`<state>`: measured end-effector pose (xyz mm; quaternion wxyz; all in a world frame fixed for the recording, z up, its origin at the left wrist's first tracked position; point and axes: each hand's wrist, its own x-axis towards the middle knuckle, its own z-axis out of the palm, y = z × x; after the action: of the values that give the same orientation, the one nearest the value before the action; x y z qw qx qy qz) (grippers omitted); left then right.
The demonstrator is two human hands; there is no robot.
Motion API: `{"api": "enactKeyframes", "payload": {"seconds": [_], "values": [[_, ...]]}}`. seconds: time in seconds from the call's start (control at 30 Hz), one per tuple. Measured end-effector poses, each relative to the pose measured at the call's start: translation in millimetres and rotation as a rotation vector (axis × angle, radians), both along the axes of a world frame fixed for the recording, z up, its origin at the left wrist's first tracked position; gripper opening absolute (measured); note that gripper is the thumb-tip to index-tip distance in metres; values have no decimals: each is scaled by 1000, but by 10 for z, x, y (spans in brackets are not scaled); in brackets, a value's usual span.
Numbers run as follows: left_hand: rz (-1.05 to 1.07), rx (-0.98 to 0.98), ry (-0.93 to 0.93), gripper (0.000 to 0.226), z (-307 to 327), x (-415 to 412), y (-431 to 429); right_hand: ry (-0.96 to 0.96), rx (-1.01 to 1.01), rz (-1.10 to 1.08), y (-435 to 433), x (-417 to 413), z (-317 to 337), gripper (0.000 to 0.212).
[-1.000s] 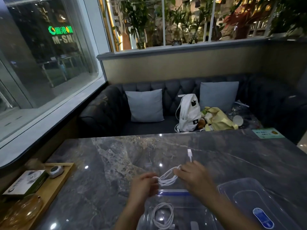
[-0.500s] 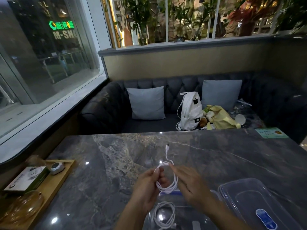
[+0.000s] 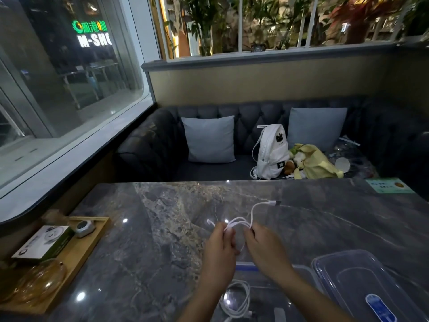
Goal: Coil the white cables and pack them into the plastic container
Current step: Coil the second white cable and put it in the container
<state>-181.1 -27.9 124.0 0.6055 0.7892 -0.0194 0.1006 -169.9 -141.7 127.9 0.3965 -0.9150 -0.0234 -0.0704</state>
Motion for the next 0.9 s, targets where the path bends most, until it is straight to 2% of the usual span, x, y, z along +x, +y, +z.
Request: {"api": "enactKeyframes", "payload": {"seconds": [0.17,0.23,0.3,0.37,0.47,0.57,0.63,0.73,0.8,0.9], "values": [[-130,314,-124,19,-54,-12,44,197,-222,183,-42,84,124,40],[-171,401,-113,32,-125,17,111,277,-261,265,-122,121,176,40],[-245,396,-85,36,-152,34,180,342,-258,368,-187,139,210,43],[-324,306,-31,24,-145,29,198,401,-198,426,-224,147,230,45],[-277,141,19,22,-153,20,163,415,-81,422,-209,141,246,37],[-179,67,78,24,-181,57,119,203,-229,344,-166,139,157,15],[-161,36,117,26,-187,73,94,-71,-343,285,-127,119,83,19],[-128,-9,138,30,-173,93,91,-498,-490,366,-86,118,22,14],[-150,-118,182,31,-147,93,104,-640,-553,412,-89,137,12,10],[-201,-236,243,40,-98,99,143,-688,-581,426,-110,157,25,8]]}}
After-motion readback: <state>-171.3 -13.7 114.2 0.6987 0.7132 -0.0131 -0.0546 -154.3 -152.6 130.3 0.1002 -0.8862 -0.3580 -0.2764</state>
